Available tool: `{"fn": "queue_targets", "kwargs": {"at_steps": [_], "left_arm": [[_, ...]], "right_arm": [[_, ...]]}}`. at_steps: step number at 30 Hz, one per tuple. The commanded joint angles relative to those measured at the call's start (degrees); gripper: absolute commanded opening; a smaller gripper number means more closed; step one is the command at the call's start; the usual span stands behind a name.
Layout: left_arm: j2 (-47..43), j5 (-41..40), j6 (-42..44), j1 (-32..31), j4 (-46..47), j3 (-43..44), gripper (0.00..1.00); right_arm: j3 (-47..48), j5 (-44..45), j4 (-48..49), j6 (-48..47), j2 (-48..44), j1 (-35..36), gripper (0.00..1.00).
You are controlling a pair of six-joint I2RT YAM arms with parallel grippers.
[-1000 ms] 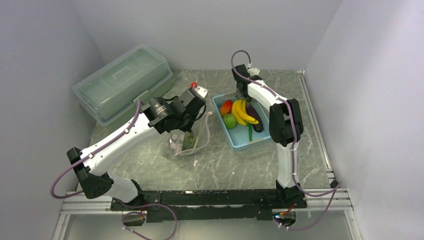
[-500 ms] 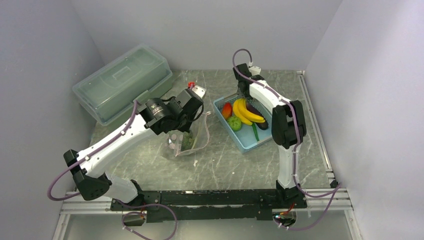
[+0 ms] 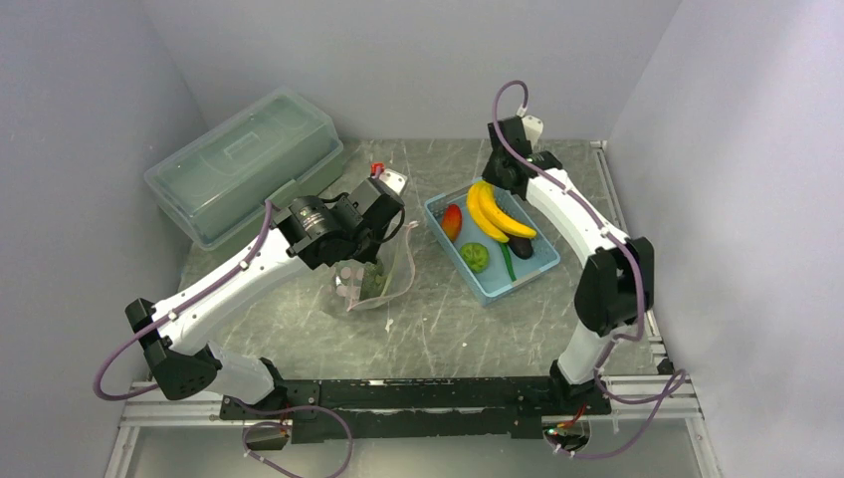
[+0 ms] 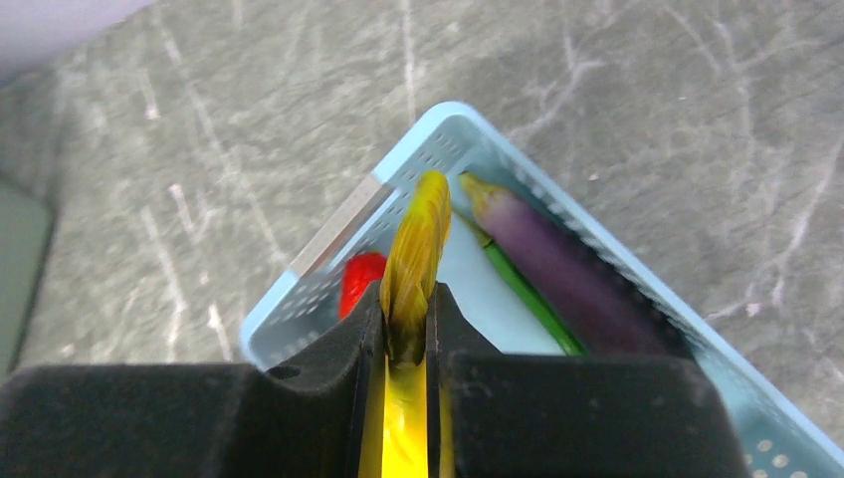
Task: Place the food in the zip-top bag and seal the zipper
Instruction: Pick up the fake fruit from the bin.
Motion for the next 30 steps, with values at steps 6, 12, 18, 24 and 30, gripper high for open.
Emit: {"fn": "queue_targets", "kwargs": {"at_steps": [6, 12, 18, 24, 30], "left_arm": [[0.66, -1.7, -2.78, 0.97, -0.17, 2.45, 0.0], [1.65, -1.7, -2.67, 1.89, -0.14, 3.86, 0.0], [2.51, -0.75, -2.1, 2.9, 0.16, 5.4, 0.0], [3.51, -0.09, -1.6, 3.81, 0.88, 6.1, 0.0], [3.64, 2.16, -0.78, 5.23, 2.19, 6.52, 0.0]], "right_arm": [[-8.21, -12.85, 9.21, 2.02, -16.72, -0.15, 0.0], [-13.56, -24.97, 16.23, 4.16, -26.38, -0.15, 0.0], [-16.4, -35.4, 21.94, 7.46, -33.09, -0.15, 0.0], [-17.35, -44.67, 26.48, 10.88, -37.0, -0.23, 0.0], [-19.62, -52.96, 33.76, 17.08, -39.6, -0.28, 0.0]]}}
